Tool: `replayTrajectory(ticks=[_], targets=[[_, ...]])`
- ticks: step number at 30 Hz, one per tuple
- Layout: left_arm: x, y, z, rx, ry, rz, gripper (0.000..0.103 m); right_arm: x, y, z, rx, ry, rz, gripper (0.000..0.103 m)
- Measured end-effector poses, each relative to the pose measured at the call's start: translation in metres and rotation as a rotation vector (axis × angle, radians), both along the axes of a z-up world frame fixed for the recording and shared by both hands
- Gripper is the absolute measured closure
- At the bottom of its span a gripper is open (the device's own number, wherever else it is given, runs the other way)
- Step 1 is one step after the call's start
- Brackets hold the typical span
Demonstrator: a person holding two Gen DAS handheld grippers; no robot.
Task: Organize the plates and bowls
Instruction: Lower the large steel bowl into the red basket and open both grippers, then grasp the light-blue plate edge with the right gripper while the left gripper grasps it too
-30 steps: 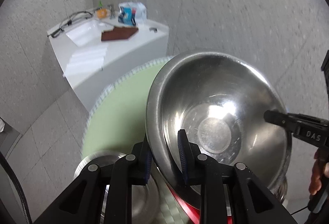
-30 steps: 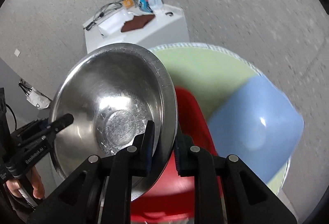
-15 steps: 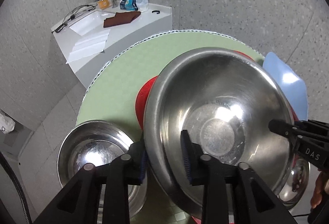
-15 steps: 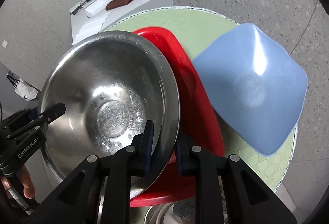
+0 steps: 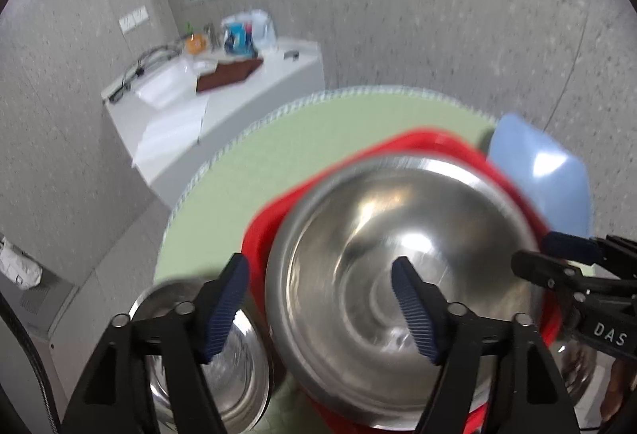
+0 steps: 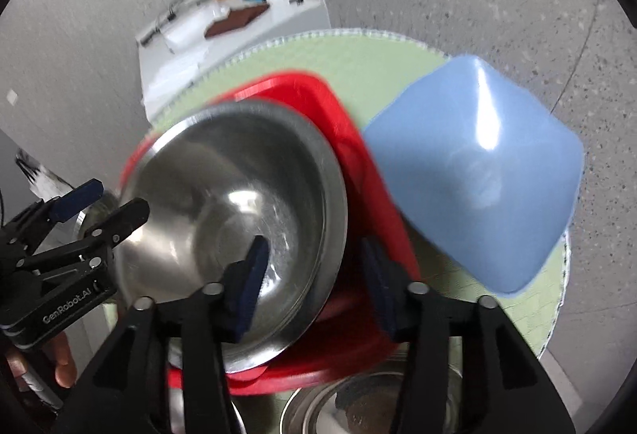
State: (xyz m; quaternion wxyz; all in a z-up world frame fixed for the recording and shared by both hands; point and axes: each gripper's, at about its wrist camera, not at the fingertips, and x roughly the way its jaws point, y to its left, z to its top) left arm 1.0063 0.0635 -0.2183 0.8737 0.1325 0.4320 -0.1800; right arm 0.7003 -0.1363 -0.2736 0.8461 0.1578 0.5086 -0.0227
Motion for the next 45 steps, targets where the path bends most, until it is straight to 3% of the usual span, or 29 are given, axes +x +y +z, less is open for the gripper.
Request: replayTrajectory(ticks=[4, 7, 10, 12, 14, 19, 23, 25, 28, 29, 31, 34, 38, 41, 45], targets=[[-0.006, -0.018, 0.023, -0.053, -0.029, -0.062, 0.013, -0.013, -0.023, 0.024, -0.008, -0.070, -0.059, 0.040], [-0.001, -0.048, 0.030, -0.068, -0.015, -0.142, 0.012, -0.026, -0.055, 0.036, -0.022, -0.113, -0.152, 0.034], [0.008, -0.089, 0.034, -0.059, -0.005, -0.230, 0.006, -0.041, -0.093, 0.037, -0.046, -0.125, -0.270, 0.034], [0.014, -0.111, 0.032, -0.049, 0.007, -0.287, 0.004, -0.050, -0.121, 0.029, -0.043, -0.109, -0.357, 0.034], [0.019, -0.144, 0.020, 0.007, 0.035, -0.343, 0.004, -0.059, -0.145, 0.016, -0.039, -0.079, -0.434, 0.034], [0.038, -0.199, -0.018, 0.118, 0.082, -0.407, 0.005, -0.061, -0.175, -0.023, 0.039, -0.004, -0.510, 0.034], [0.052, -0.229, -0.056, 0.220, 0.168, -0.408, 0.018, -0.048, -0.175, -0.054, 0.147, 0.029, -0.508, 0.039], [0.060, -0.244, -0.072, 0.259, 0.210, -0.410, 0.043, -0.043, -0.175, -0.067, 0.220, 0.040, -0.511, 0.055], [0.066, -0.258, -0.088, 0.290, 0.250, -0.429, 0.057, -0.039, -0.173, -0.081, 0.284, 0.044, -0.499, 0.080], [0.069, -0.263, -0.091, 0.281, 0.265, -0.444, 0.071, -0.038, -0.171, -0.082, 0.299, 0.038, -0.495, 0.084], [0.078, -0.271, -0.092, 0.252, 0.268, -0.452, 0.075, -0.041, -0.172, -0.081, 0.331, 0.009, -0.484, 0.093], [0.077, -0.270, -0.085, 0.212, 0.242, -0.462, 0.078, -0.042, -0.170, -0.071, 0.295, -0.005, -0.490, 0.093], [0.070, -0.255, -0.049, 0.105, 0.196, -0.471, 0.081, -0.055, -0.171, -0.040, 0.243, -0.076, -0.491, 0.093], [0.061, -0.222, -0.008, 0.045, 0.128, -0.456, 0.080, -0.057, -0.164, -0.004, 0.190, -0.131, -0.459, 0.093], [0.053, -0.172, 0.026, -0.020, 0.080, -0.393, 0.080, -0.056, -0.144, 0.038, 0.156, -0.194, -0.388, 0.093]])
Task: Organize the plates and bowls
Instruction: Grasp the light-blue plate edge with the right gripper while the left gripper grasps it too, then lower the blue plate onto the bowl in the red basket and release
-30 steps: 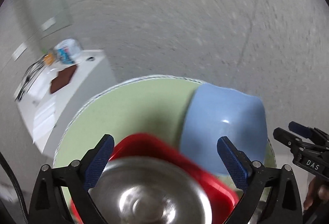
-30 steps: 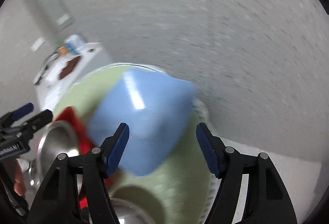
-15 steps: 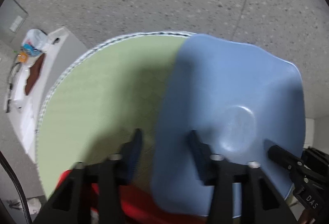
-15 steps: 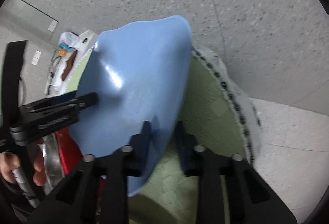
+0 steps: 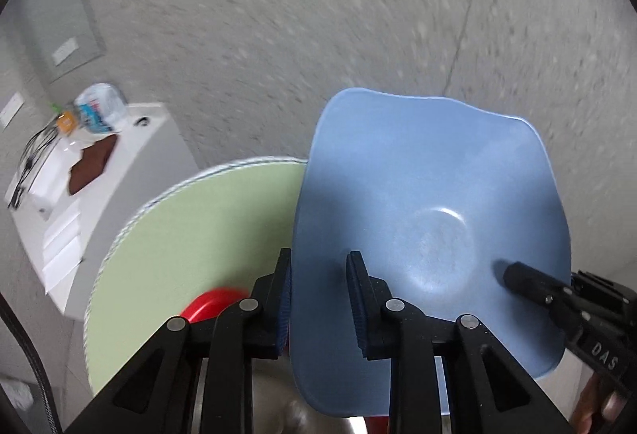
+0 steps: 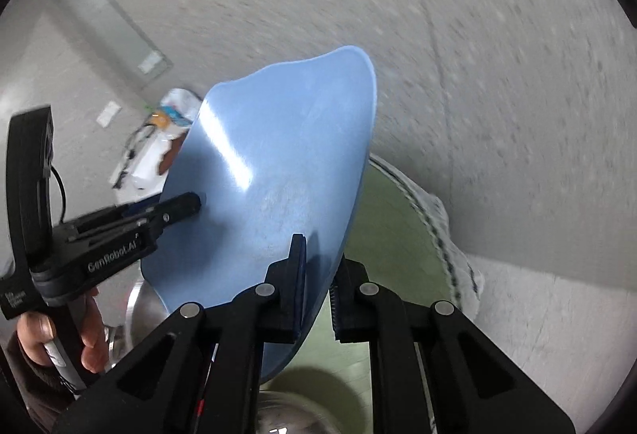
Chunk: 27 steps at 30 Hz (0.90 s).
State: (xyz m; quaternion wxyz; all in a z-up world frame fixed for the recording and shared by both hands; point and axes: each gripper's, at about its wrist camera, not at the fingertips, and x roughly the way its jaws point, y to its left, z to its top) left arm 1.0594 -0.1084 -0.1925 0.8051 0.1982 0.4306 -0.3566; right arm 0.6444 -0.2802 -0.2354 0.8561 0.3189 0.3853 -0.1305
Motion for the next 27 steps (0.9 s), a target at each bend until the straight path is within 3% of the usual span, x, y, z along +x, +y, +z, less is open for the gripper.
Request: replayTrajectory(ticks=[6, 13, 19, 27], targets=[[-0.019, 0.094, 0.025, -0.032, -0.037, 0.155, 0.080, 0.022, 0.055, 0.027, -0.034, -0.031, 0.179, 0.093], [-0.050, 0.178, 0.013, -0.011, 0.013, 0.323, 0.080, 0.046, 0.120, 0.008, -0.030, 0.023, 0.366, 0.092], [-0.062, 0.208, -0.007, 0.026, 0.077, 0.409, 0.080, 0.053, 0.155, -0.025, -0.042, 0.098, 0.454, 0.091], [-0.050, 0.199, -0.032, 0.050, 0.105, 0.419, 0.080, 0.057, 0.170, -0.051, -0.106, 0.178, 0.459, 0.088]])
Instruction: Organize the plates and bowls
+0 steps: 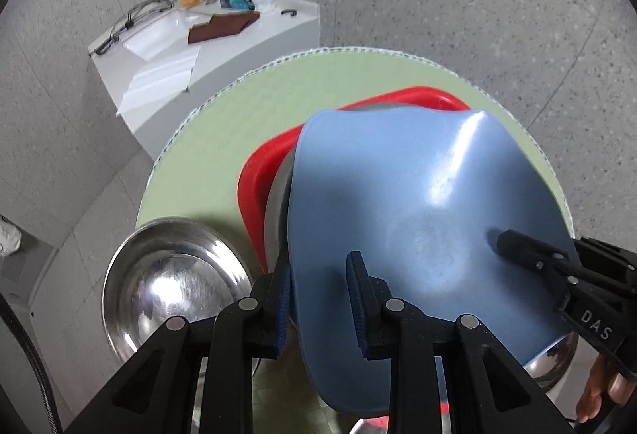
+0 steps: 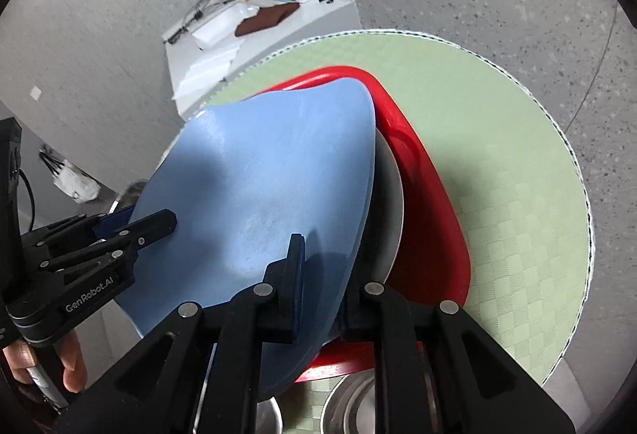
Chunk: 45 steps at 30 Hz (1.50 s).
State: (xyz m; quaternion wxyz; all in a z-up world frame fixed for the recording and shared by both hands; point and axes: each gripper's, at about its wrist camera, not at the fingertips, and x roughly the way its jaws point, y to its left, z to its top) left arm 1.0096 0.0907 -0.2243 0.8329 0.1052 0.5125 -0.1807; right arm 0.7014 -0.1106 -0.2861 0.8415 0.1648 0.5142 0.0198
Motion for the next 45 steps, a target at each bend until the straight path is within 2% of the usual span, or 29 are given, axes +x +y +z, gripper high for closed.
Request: replayTrajectory(ticks=[4, 6, 8, 11, 14, 18, 19, 20, 23, 27, 29, 32, 37, 42, 44, 45], targets=[[-0.004, -0.001, -0.004, 0.006, -0.010, -0.023, 0.077, -0.001, 0.002, -0.003, -0.022, 0.013, -0.018, 0.086], [-0.006, 0.003, -0.010, -0.002, -0.013, -0.032, 0.072, -0.003, 0.004, -0.002, -0.034, 0.005, -0.032, 0.086], [-0.009, 0.006, -0.011, -0.004, -0.019, -0.044, 0.061, -0.005, 0.007, -0.001, -0.042, 0.009, -0.042, 0.086], [-0.012, 0.008, -0.011, -0.004, -0.034, -0.064, 0.047, -0.008, 0.008, 0.001, -0.036, 0.005, -0.062, 0.078], [-0.015, 0.009, -0.011, -0.009, -0.026, -0.091, 0.047, -0.010, 0.010, 0.003, -0.042, 0.002, -0.074, 0.075], [-0.023, 0.015, -0.002, -0.002, -0.058, -0.084, 0.045, -0.014, 0.014, 0.011, -0.035, -0.012, -0.093, 0.056], [-0.026, 0.017, 0.003, -0.001, -0.076, -0.078, 0.041, -0.016, 0.013, 0.014, -0.044, -0.017, -0.106, 0.047], [-0.030, 0.020, 0.010, -0.008, -0.104, -0.070, 0.034, -0.020, 0.012, 0.019, -0.052, -0.023, -0.121, 0.046], [-0.048, 0.022, 0.025, -0.020, -0.179, -0.045, 0.029, -0.035, -0.002, 0.035, -0.041, -0.069, -0.155, 0.045], [-0.081, 0.017, 0.041, -0.063, -0.224, -0.027, 0.024, -0.061, -0.026, 0.051, -0.048, -0.099, -0.177, 0.045], [-0.101, 0.009, 0.041, -0.065, -0.248, -0.021, 0.019, -0.075, -0.039, 0.055, -0.059, -0.118, -0.190, 0.044], [-0.136, -0.009, 0.033, -0.069, -0.258, 0.002, 0.019, -0.097, -0.058, 0.053, -0.078, -0.120, -0.188, 0.044], [-0.183, -0.047, 0.007, -0.053, -0.210, 0.055, 0.019, -0.124, -0.084, 0.028, -0.098, -0.070, -0.132, 0.044], [-0.202, -0.073, -0.010, -0.015, -0.168, 0.086, 0.019, -0.128, -0.094, -0.014, -0.038, 0.020, -0.050, 0.045], [-0.209, -0.079, -0.017, 0.017, -0.163, 0.092, 0.022, -0.129, -0.095, -0.028, 0.028, 0.038, -0.014, 0.052], [-0.208, -0.082, -0.019, 0.022, -0.156, 0.095, 0.022, -0.128, -0.095, -0.033, 0.042, 0.050, -0.003, 0.062]])
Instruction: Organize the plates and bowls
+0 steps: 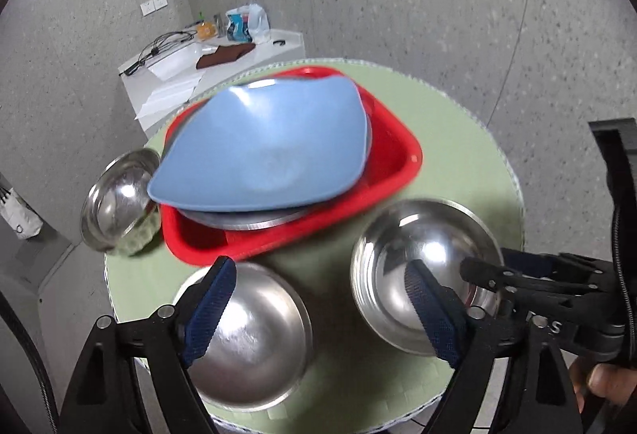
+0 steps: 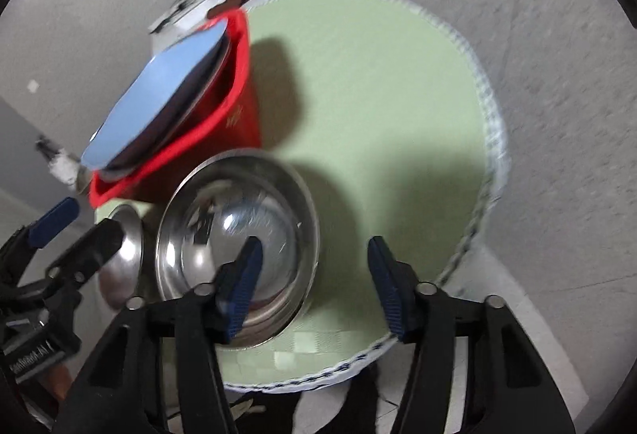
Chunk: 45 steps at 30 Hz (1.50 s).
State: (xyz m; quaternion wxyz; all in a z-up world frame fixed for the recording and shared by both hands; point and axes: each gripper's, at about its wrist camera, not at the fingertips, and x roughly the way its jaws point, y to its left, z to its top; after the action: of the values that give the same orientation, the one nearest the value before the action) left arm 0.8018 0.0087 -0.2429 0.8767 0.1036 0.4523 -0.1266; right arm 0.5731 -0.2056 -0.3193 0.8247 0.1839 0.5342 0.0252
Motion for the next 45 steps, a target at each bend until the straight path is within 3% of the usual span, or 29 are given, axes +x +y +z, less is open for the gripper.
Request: replayTrajectory(ticks=[3, 6, 8, 9, 13, 17, 20, 24, 29, 33, 37, 42, 45], targets=[[0.005, -0.014, -0.010, 0.013, 0.030, 0.014, 0.028, 0.000, -0.002, -0.016, 0.068, 0.030, 0.028, 0.080], [0.015, -0.020, -0.016, 0.011, 0.066, 0.016, 0.039, -0.001, -0.006, -0.024, 0.099, 0.040, 0.033, 0.089], [0.023, -0.028, -0.020, 0.004, 0.085, 0.009, 0.054, -0.003, -0.015, -0.029, 0.159, 0.036, 0.018, 0.091], [0.027, -0.032, -0.022, 0.005, 0.091, -0.002, 0.056, -0.004, -0.020, -0.031, 0.194, 0.039, 0.010, 0.092], [0.039, -0.043, -0.032, -0.029, 0.143, -0.067, 0.091, -0.007, -0.025, -0.031, 0.228, 0.021, 0.006, 0.094], [0.053, -0.046, -0.039, -0.058, 0.151, -0.113, 0.092, -0.009, -0.028, -0.028, 0.220, 0.004, -0.016, 0.094], [0.065, -0.043, -0.041, -0.082, 0.160, -0.144, 0.094, -0.009, -0.036, -0.032, 0.271, 0.006, -0.059, 0.094], [0.068, -0.034, -0.030, -0.105, 0.135, -0.202, 0.095, -0.017, -0.041, -0.024, 0.289, -0.016, -0.092, 0.093], [0.064, -0.002, 0.019, -0.174, 0.035, -0.286, 0.095, -0.026, -0.027, 0.031, 0.248, -0.103, -0.110, 0.093], [0.080, 0.043, 0.058, -0.194, -0.069, -0.300, 0.095, -0.017, 0.006, 0.086, 0.188, -0.201, -0.094, 0.093], [0.104, 0.110, 0.081, -0.230, -0.115, -0.260, 0.094, 0.010, 0.061, 0.125, 0.139, -0.275, -0.051, 0.093], [0.131, 0.199, 0.090, -0.220, -0.135, -0.194, 0.093, 0.059, 0.131, 0.135, 0.159, -0.290, 0.015, 0.093], [0.150, 0.252, 0.077, -0.204, -0.104, -0.141, 0.093, 0.090, 0.174, 0.124, 0.168, -0.261, 0.056, 0.093]])
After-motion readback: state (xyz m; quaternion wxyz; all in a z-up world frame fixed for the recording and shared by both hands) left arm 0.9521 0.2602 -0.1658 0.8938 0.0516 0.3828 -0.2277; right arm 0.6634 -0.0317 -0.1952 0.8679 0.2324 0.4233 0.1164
